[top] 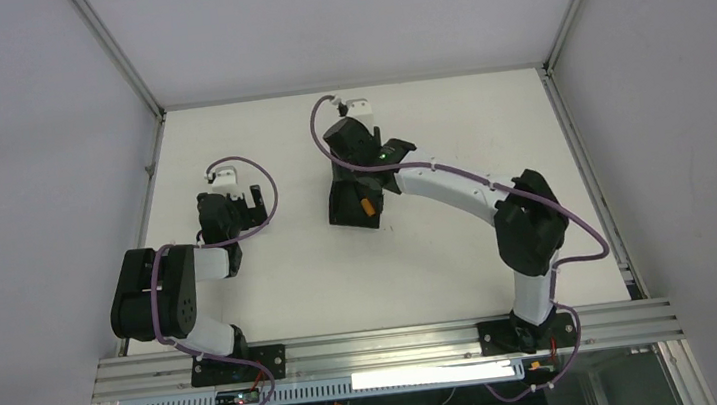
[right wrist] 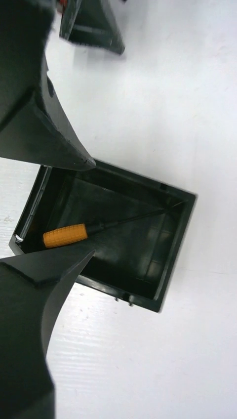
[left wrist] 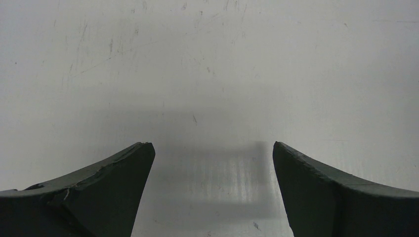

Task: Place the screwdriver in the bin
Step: Place the screwdriver in the bin, then reset both arms

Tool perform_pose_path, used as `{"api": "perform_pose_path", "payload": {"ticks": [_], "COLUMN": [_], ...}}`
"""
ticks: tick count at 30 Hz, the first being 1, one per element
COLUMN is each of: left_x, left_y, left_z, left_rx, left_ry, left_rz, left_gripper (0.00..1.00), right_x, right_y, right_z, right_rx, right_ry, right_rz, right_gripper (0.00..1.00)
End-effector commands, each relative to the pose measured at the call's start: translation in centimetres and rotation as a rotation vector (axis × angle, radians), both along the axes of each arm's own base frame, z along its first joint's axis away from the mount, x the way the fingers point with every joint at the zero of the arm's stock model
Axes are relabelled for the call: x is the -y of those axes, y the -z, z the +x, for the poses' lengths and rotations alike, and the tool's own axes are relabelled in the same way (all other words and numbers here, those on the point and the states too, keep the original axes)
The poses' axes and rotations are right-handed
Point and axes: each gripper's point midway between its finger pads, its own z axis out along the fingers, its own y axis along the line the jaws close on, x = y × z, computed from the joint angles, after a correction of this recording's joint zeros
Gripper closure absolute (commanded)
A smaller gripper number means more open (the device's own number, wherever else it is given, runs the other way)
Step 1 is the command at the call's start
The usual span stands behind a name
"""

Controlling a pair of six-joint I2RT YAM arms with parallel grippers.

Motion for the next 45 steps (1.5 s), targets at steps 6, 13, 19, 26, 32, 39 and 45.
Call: {"api": "perform_pose_path", "payload": {"ticks": [6,13,19,26,32,39,45], "left_x": [0.1,0.1,0.1,0.1,0.1,0.1,0.1], "left_y": [-1.4,-1.4,-1.4,-1.4,-1.4,-1.4,-1.4], "left_z": [0.3,0.3,0.3,0.3,0.3,0.3,0.3], "left_rx": [0.048,0.048,0.048,0.048,0.048,0.048,0.048], "left_ry": [0.003,0.003,0.003,0.003,0.003,0.003,0.003], "left_rz": [-0.008,-0.008,-0.008,-0.008,-0.008,-0.008,-0.008], "left_gripper": [0.01,0.01,0.01,0.01,0.01,0.01,0.01], "right_x": [1.1,2.0,2.9,5.7,9.7,15.5,21.2], "right_y": [-12.9,-18.5,-21.5,-22.3,-22.5,-21.7,-21.1], "right_z": [1.3,1.4,1.4,1.7,2.1,2.7,3.1], "right_rx": [0.245,0.348,0.406,0.424,0.419,0.386,0.357], "right_ry": [-0.034,-0.093,-0.114,-0.078,-0.042,0.028,0.088], "right_rz": [0.020,-0.038,-0.074,-0.096,-0.075,-0.071,-0.065], "right_gripper": [0.29,0.12,0.01,0.01,0.01,0.01,0.01]}}
